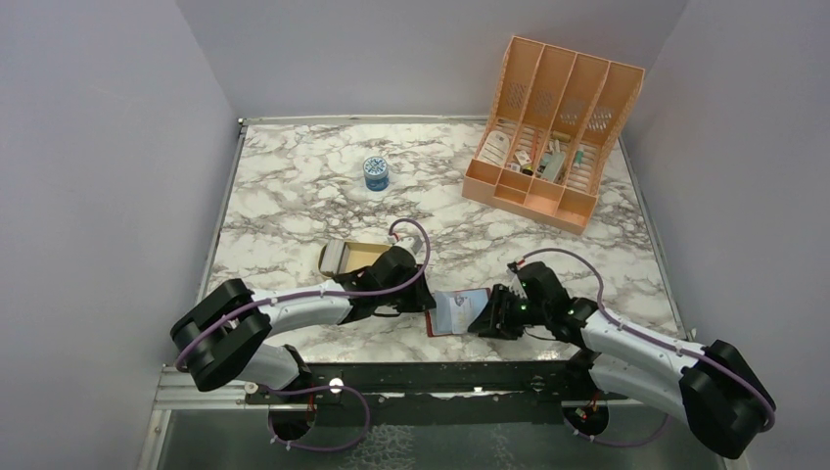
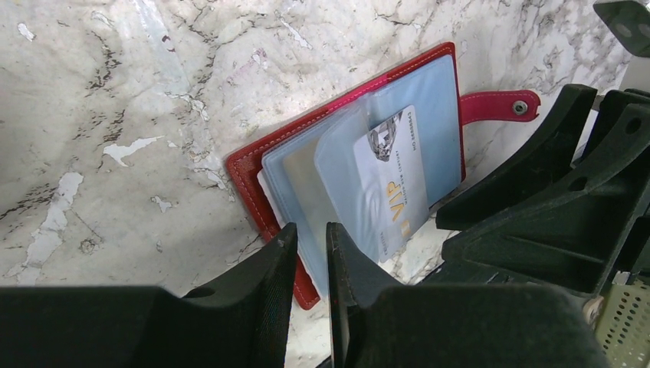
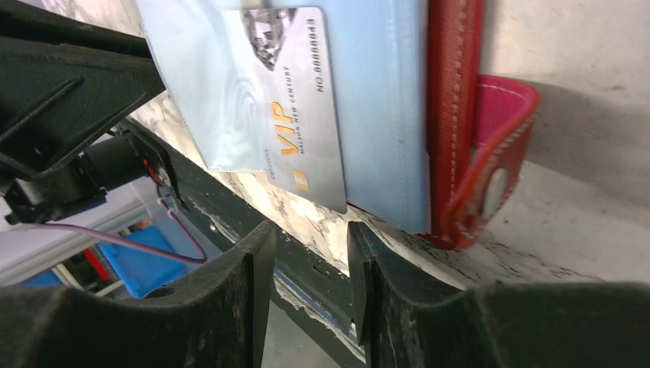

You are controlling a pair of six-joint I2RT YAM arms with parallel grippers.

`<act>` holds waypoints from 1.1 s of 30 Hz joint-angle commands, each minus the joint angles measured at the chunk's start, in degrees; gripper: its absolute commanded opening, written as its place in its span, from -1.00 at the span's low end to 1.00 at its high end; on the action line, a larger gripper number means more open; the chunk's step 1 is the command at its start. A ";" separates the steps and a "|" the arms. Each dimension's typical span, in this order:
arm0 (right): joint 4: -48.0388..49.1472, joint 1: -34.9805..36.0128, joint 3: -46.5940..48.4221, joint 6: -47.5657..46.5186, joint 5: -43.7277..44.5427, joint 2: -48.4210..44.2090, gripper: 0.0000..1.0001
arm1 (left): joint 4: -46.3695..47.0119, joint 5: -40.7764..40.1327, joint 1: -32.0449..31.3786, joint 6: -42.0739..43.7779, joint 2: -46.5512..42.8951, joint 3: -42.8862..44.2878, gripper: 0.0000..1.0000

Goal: Put the credit cards into the card holder
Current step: Insert the credit card into the card holder.

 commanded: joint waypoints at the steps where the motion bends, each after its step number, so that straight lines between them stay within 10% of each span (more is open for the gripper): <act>1: -1.11 1.99 2.59 -4.90 4.61 -0.24 -0.23 | -0.09 -2.31 -0.44 -0.30 -2.56 -0.35 -0.53; 33: 12.40 9.17 1.40 0.19 9.65 6.24 -0.28 | 4.39 -0.64 -1.60 -1.33 1.42 -2.01 -0.54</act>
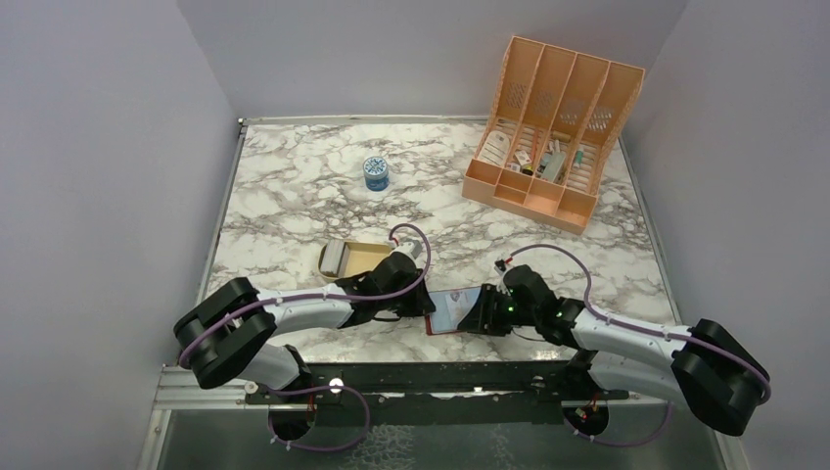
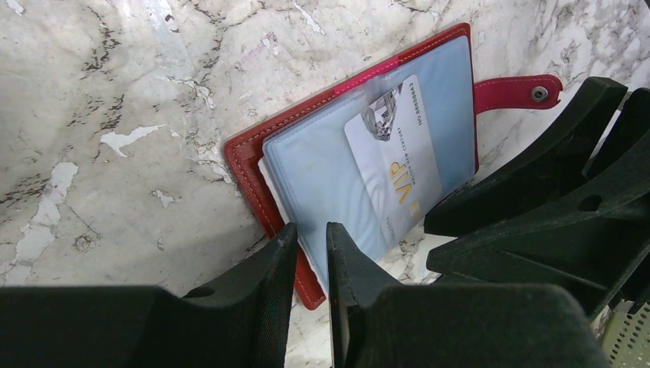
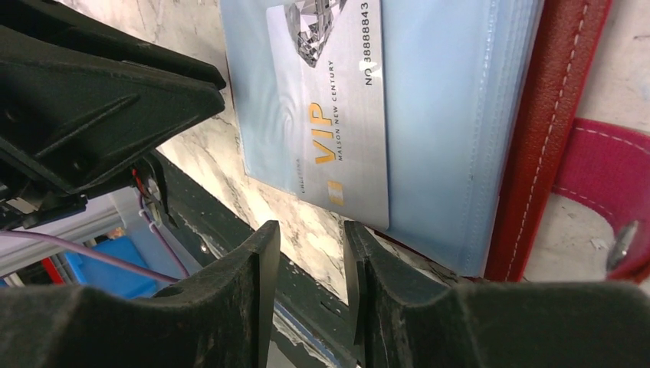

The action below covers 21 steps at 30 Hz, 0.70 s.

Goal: Put the credit cards into the card holder
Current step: Insert the credit card into the card holder.

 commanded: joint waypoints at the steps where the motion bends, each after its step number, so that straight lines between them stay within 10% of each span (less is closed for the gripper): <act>1: 4.00 0.49 0.23 0.59 0.65 1.36 -0.28 | 1.90 1.04 -0.50 -0.44 0.90 0.01 -0.54; 21: -1.09 0.48 4.25 -2.70 0.71 1.20 -0.26 | 1.31 0.36 -1.32 -0.80 -0.06 0.14 -0.56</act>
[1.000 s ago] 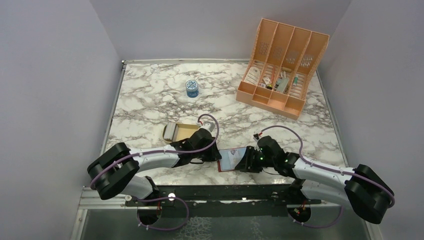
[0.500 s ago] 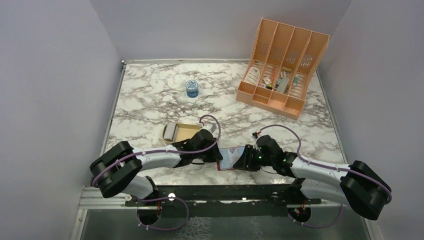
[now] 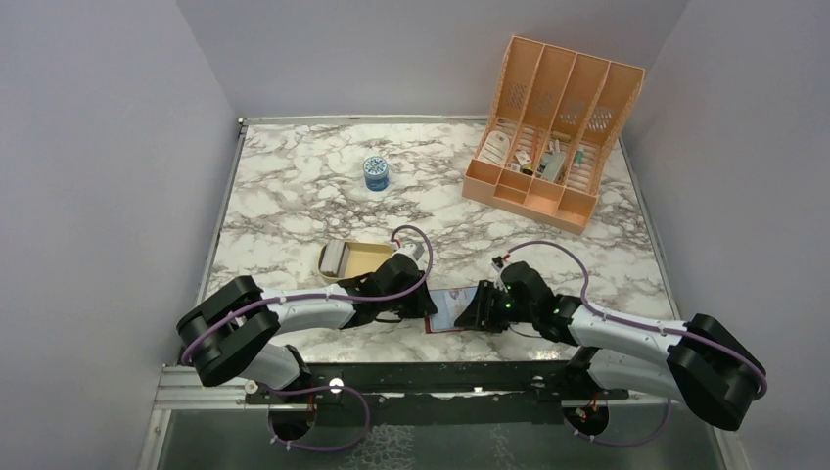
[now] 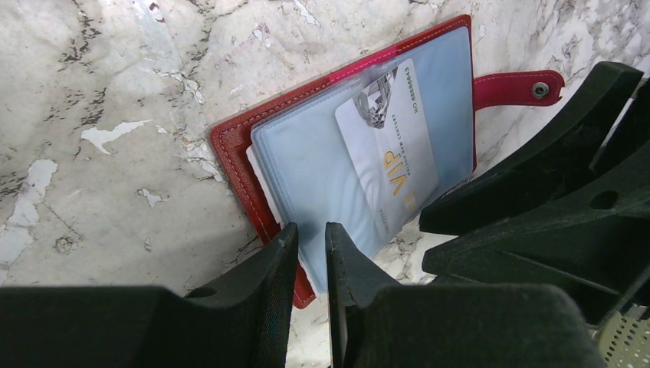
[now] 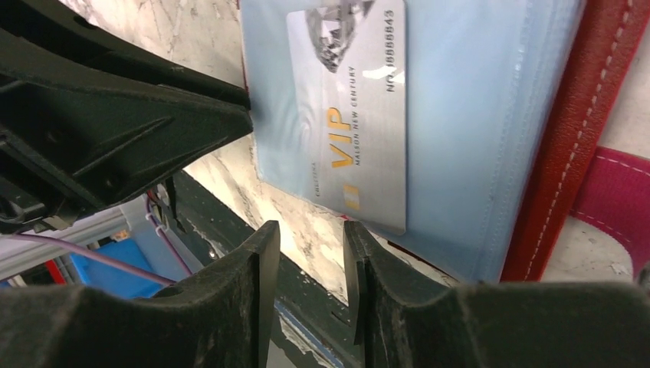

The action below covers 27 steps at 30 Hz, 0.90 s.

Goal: Put the credit cards into the card holder
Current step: Insert the credit card into the card holder.

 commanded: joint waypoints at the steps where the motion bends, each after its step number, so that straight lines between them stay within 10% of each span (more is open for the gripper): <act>1: -6.41 0.47 4.43 -4.17 1.07 -1.84 -0.23 | -0.12 -0.02 -0.45 0.10 -1.49 0.28 -0.55; 27: -15.13 0.32 12.25 -13.02 14.39 4.16 -0.10 | 0.04 -1.27 -0.48 -0.02 -1.36 -1.38 -0.50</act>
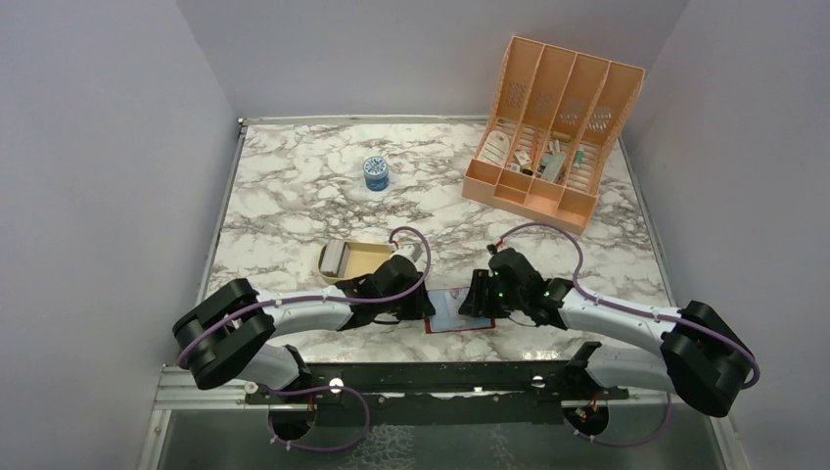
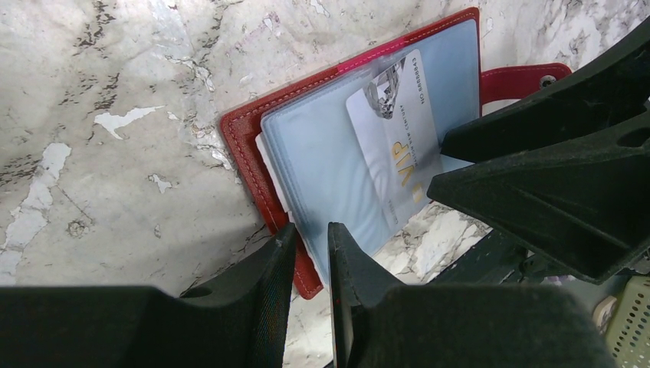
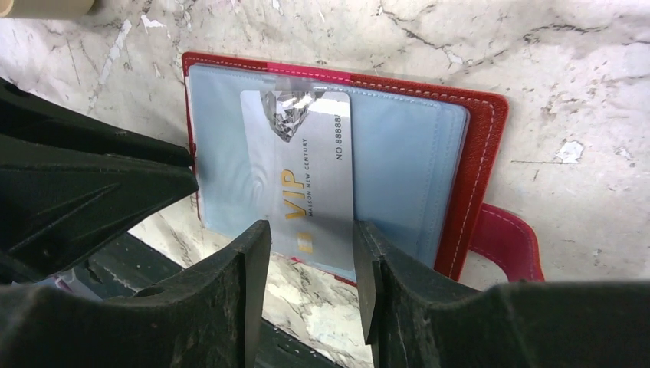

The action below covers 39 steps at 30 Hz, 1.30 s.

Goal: Put the credit cards into the card holder
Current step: Insert the credit card into the card holder.

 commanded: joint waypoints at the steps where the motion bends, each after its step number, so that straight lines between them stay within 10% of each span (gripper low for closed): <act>1: -1.87 0.32 1.95 -1.72 3.78 -1.18 -0.09 | 1.39 -0.53 -0.20 -0.07 0.04 -0.78 -0.50; 39: 4.33 0.32 1.39 0.42 -3.22 4.73 -0.14 | 4.31 1.26 -0.24 -0.78 1.36 -1.17 -0.51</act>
